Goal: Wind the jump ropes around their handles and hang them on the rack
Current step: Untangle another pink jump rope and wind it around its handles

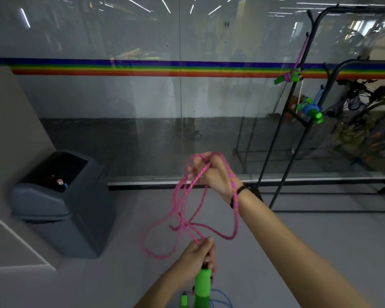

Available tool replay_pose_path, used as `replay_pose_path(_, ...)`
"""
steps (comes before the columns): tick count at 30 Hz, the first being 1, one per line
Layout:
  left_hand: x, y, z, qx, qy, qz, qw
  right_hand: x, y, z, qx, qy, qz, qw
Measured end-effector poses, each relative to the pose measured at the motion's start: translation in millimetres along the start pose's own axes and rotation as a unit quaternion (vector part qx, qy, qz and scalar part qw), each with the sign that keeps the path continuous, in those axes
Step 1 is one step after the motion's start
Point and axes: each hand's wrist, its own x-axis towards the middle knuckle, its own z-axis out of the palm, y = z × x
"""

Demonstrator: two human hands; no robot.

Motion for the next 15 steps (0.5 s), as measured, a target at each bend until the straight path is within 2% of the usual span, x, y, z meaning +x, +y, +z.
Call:
replay_pose_path(1, 1, 4, 0, -0.04, 0.029, -0.016, 0.999, 6, 15, -11, -0.078, 0.0, 0.052, 0.996)
replay_pose_path(2, 4, 10, -2, -0.078, 0.051, -0.023, 0.995, 11, 33, -25, -0.213, -0.019, 0.09, 0.973)
replay_pose_path(4, 13, 23, -7, -0.134, 0.083, -0.016, 0.987, 8, 61, -45, -0.428, -0.066, 0.2, 0.879)
replay_pose_path(5, 17, 32, -9, -0.16, 0.096, -0.013, 0.982, 2, 74, -51, -0.455, -0.08, 0.251, 0.851)
replay_pose_path(6, 22, 39, -12, -0.189, 0.109, -0.011, 0.976, -7, 88, -56, -0.422, -0.104, 0.29, 0.853)
replay_pose_path(8, 31, 53, -17, -0.237, 0.124, -0.013, 0.963, -30, 111, -58, -0.2, -0.178, 0.327, 0.907)
replay_pose_path(9, 35, 61, -19, -0.244, 0.128, -0.012, 0.961, -42, 121, -55, -0.066, -0.221, 0.318, 0.92)
replay_pose_path(10, 39, 67, -18, -0.245, 0.131, -0.009, 0.961, -51, 132, -51, 0.034, -0.258, 0.299, 0.918)
replay_pose_path(11, 43, 73, -17, -0.239, 0.132, -0.007, 0.962, -60, 141, -46, 0.097, -0.282, 0.274, 0.914)
replay_pose_path(13, 50, 82, -13, -0.222, 0.132, -0.005, 0.966, -75, 146, -31, 0.132, -0.271, 0.22, 0.928)
replay_pose_path(15, 56, 88, -11, -0.214, 0.14, -0.001, 0.967, -81, 140, -18, 0.132, -0.219, 0.179, 0.95)
